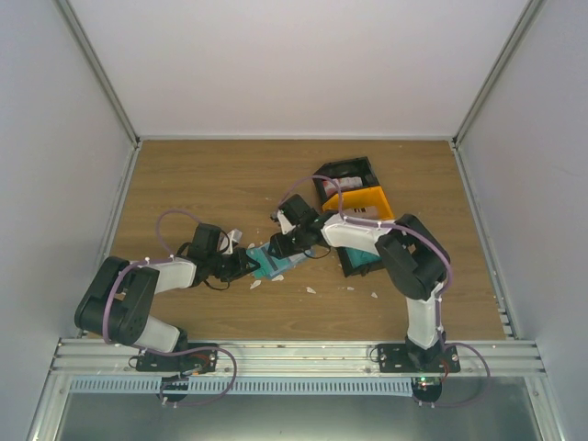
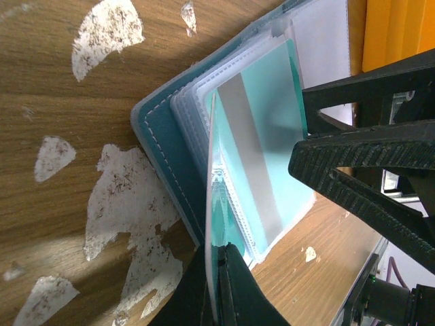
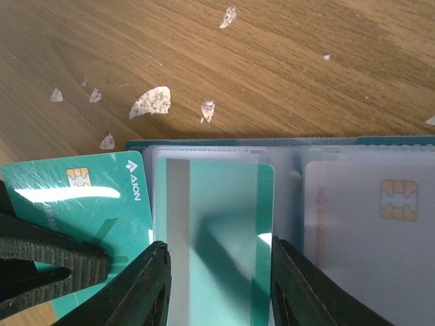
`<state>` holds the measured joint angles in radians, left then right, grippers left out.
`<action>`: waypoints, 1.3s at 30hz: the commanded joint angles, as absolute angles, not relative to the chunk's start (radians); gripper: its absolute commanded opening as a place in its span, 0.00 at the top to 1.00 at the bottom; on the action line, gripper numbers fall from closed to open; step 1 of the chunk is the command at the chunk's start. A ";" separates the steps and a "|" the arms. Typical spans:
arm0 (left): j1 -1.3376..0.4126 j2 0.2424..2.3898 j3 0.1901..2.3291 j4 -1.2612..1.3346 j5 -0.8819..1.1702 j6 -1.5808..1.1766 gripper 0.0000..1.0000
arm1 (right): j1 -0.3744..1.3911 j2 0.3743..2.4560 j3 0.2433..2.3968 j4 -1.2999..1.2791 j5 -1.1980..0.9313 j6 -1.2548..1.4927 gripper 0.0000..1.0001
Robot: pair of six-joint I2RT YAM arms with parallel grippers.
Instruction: Put the credit cards into the card holder
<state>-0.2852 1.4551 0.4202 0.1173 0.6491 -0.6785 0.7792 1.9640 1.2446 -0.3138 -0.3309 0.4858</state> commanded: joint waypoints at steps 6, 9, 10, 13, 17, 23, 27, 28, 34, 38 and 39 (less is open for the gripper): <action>-0.282 1.431 0.408 0.079 0.596 -0.650 1.00 | 0.806 1.912 1.275 -0.388 -0.106 0.467 0.57; -0.281 1.376 0.408 0.052 0.582 -0.647 1.00 | 0.803 1.842 1.244 -0.357 -0.018 0.474 0.54; -0.282 1.354 0.410 0.044 0.579 -0.647 1.00 | 0.800 1.820 1.231 -0.349 0.009 0.474 0.52; -0.282 1.296 0.412 0.031 0.578 -0.647 1.00 | 0.787 1.766 1.180 -0.329 0.091 0.468 0.48; -0.282 1.259 0.422 0.042 0.605 -0.659 1.00 | 0.775 1.759 1.143 -0.346 0.127 0.429 0.48; -0.284 1.250 0.418 0.172 0.662 -0.739 1.00 | 0.775 1.773 1.087 -0.338 0.118 0.411 0.48; -0.298 1.254 0.381 0.321 0.656 -0.832 1.00 | 0.774 1.788 1.067 -0.342 0.101 0.426 0.48; -0.304 1.258 0.375 0.354 0.650 -0.850 1.00 | 0.775 1.787 1.057 -0.335 0.093 0.430 0.49; -0.336 1.319 0.359 0.491 0.614 -0.926 1.00 | 0.761 1.791 1.006 -0.270 0.052 0.449 0.49; -0.359 1.384 0.344 0.589 0.608 -0.977 1.00 | 0.741 1.785 0.963 -0.219 0.079 0.481 0.50; -0.364 1.402 0.339 0.616 0.610 -0.990 1.00 | 0.733 1.782 0.952 -0.207 0.074 0.488 0.50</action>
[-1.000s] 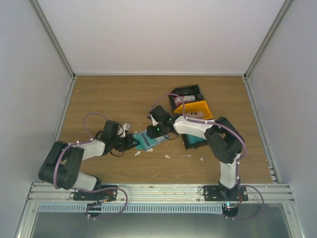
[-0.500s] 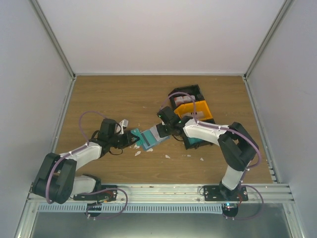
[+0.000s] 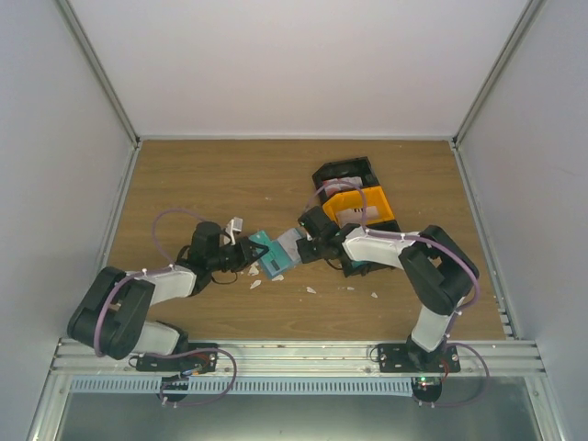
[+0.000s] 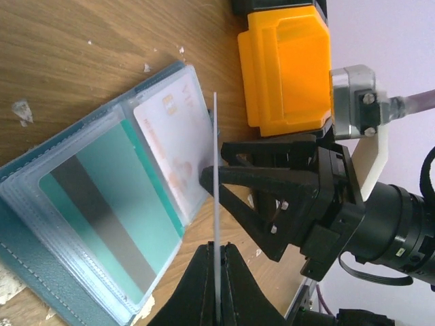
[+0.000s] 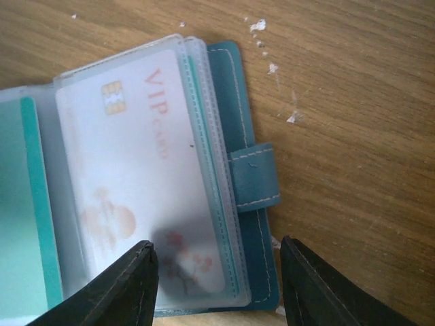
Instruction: Put the credit cards into the card holder
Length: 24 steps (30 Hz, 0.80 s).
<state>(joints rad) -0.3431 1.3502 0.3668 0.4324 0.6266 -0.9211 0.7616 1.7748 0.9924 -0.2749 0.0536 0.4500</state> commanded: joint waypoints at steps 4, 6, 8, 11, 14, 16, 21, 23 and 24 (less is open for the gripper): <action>-0.381 1.482 0.336 0.709 0.611 -1.022 1.00 | 0.717 1.781 0.923 -0.183 0.028 0.498 0.52; -0.387 1.527 0.345 0.741 0.615 -1.032 1.00 | 0.714 1.774 0.914 -0.177 0.019 0.504 0.52; -0.391 1.567 0.352 0.770 0.616 -1.042 1.00 | 0.710 1.764 0.907 -0.170 0.005 0.506 0.52; -0.398 1.615 0.360 0.804 0.607 -1.055 1.00 | 0.701 1.750 0.909 -0.156 -0.025 0.497 0.51; -0.407 1.651 0.371 0.831 0.605 -1.067 1.00 | 0.690 1.751 0.933 -0.160 -0.030 0.484 0.50; -0.417 1.674 0.376 0.852 0.601 -1.076 1.00 | 0.685 1.758 0.944 -0.157 -0.028 0.483 0.49; -0.445 1.751 0.376 0.935 0.596 -1.129 1.00 | 0.679 1.788 0.943 -0.148 -0.026 0.489 0.52; -0.450 1.776 0.379 0.956 0.595 -1.150 1.00 | 0.680 1.792 0.934 -0.139 -0.035 0.497 0.55; -0.452 1.788 0.379 0.965 0.593 -1.158 1.00 | 0.680 1.793 0.929 -0.137 -0.039 0.503 0.56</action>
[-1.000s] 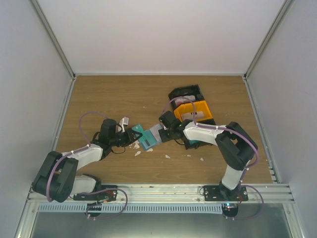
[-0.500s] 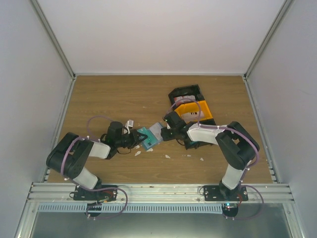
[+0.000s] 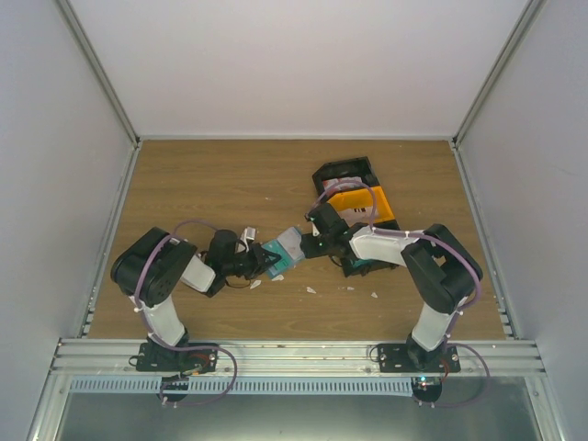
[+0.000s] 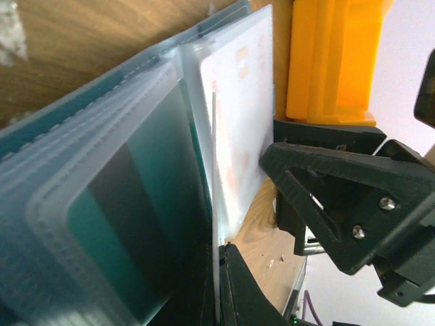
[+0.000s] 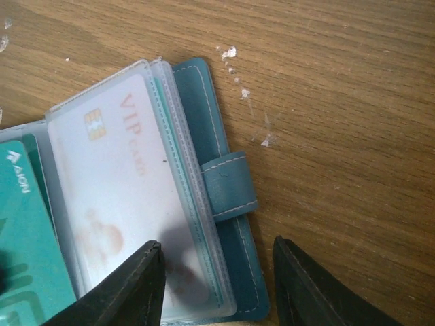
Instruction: Put the credit cards into the card holder
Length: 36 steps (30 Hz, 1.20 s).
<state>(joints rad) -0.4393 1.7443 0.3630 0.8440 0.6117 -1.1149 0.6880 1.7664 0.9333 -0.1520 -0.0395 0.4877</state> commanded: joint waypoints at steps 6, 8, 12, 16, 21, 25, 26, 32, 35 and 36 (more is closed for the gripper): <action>-0.455 1.824 0.378 0.995 0.582 -1.183 1.00 | 0.680 1.792 0.907 -0.148 -0.080 0.531 0.66; -0.454 1.833 0.379 1.006 0.586 -1.187 1.00 | 0.679 1.794 0.901 -0.158 -0.103 0.546 0.67; -0.455 1.838 0.380 1.014 0.588 -1.186 1.00 | 0.681 1.801 0.893 -0.186 -0.144 0.553 0.69; -0.453 1.807 0.368 1.011 0.603 -1.181 1.00 | 0.683 1.799 0.880 -0.201 -0.141 0.562 0.73; -0.451 1.735 0.347 0.954 0.573 -1.158 1.00 | 0.683 1.800 0.883 -0.215 -0.126 0.579 0.78; -0.446 1.697 0.347 0.925 0.570 -1.152 1.00 | 0.689 1.798 0.884 -0.223 -0.125 0.580 0.78; -0.445 1.692 0.350 0.921 0.570 -1.150 1.00 | 0.690 1.798 0.886 -0.224 -0.127 0.580 0.78; -0.445 1.722 0.376 0.904 0.564 -1.135 1.00 | 0.691 1.797 0.887 -0.224 -0.128 0.581 0.78; -0.443 1.754 0.383 0.911 0.562 -1.142 1.00 | 0.692 1.796 0.885 -0.224 -0.132 0.583 0.78; -0.443 1.766 0.385 0.916 0.565 -1.144 1.00 | 0.691 1.796 0.883 -0.223 -0.133 0.583 0.78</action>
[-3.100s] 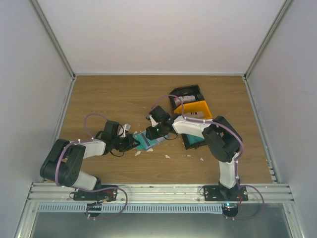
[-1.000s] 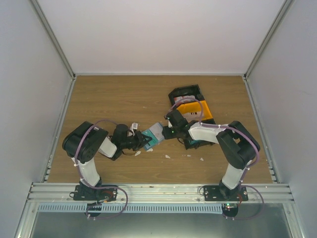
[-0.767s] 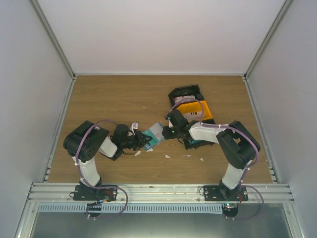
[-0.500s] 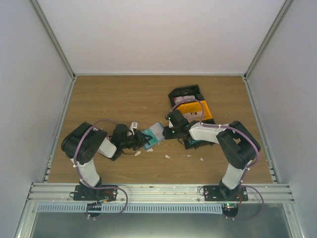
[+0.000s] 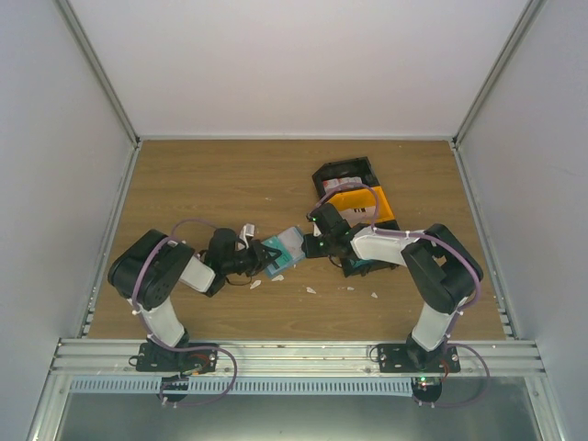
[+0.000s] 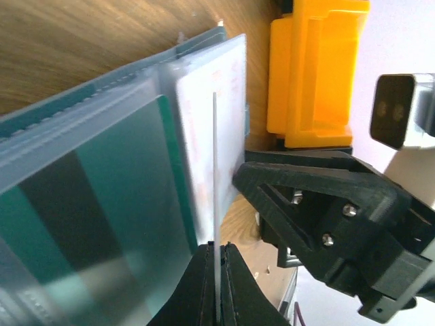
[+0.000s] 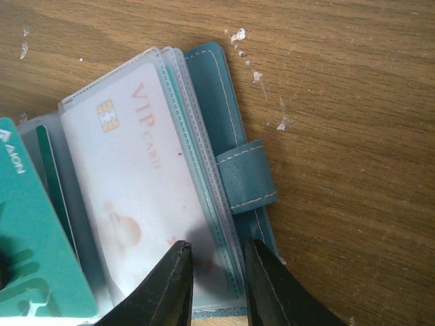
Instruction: Put the credit cards into the card holder
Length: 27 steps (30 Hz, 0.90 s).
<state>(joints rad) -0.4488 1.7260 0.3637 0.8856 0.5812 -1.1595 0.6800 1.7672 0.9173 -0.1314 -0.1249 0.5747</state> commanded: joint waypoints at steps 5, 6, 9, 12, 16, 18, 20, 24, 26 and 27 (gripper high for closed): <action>-0.443 1.813 0.400 0.941 0.579 -1.159 1.00 | 0.694 1.798 0.881 -0.216 -0.139 0.584 0.78; -0.445 1.819 0.402 0.948 0.579 -1.161 1.00 | 0.693 1.798 0.881 -0.215 -0.139 0.584 0.78; -0.445 1.833 0.415 0.957 0.584 -1.160 1.00 | 0.695 1.798 0.881 -0.214 -0.141 0.586 0.78; -0.445 1.850 0.432 0.958 0.594 -1.159 1.00 | 0.696 1.798 0.880 -0.215 -0.140 0.585 0.78; -0.445 1.877 0.448 0.955 0.603 -1.172 1.00 | 0.696 1.796 0.879 -0.217 -0.136 0.586 0.78; -0.444 1.891 0.451 0.956 0.607 -1.182 1.00 | 0.696 1.795 0.878 -0.217 -0.135 0.587 0.78; -0.444 1.903 0.446 0.965 0.613 -1.201 1.00 | 0.697 1.795 0.876 -0.216 -0.136 0.589 0.78; -0.446 1.885 0.399 0.990 0.586 -1.244 1.00 | 0.697 1.793 0.876 -0.215 -0.132 0.592 0.78; -0.447 1.866 0.387 0.966 0.576 -1.248 1.00 | 0.696 1.795 0.876 -0.214 -0.130 0.594 0.78; -0.447 1.858 0.382 0.957 0.572 -1.256 1.00 | 0.696 1.796 0.877 -0.214 -0.130 0.594 0.78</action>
<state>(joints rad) -0.4469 1.8782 0.4179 0.9726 0.6117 -1.2266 0.6804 1.7672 0.9154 -0.1295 -0.1253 0.5827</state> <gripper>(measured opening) 0.025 0.224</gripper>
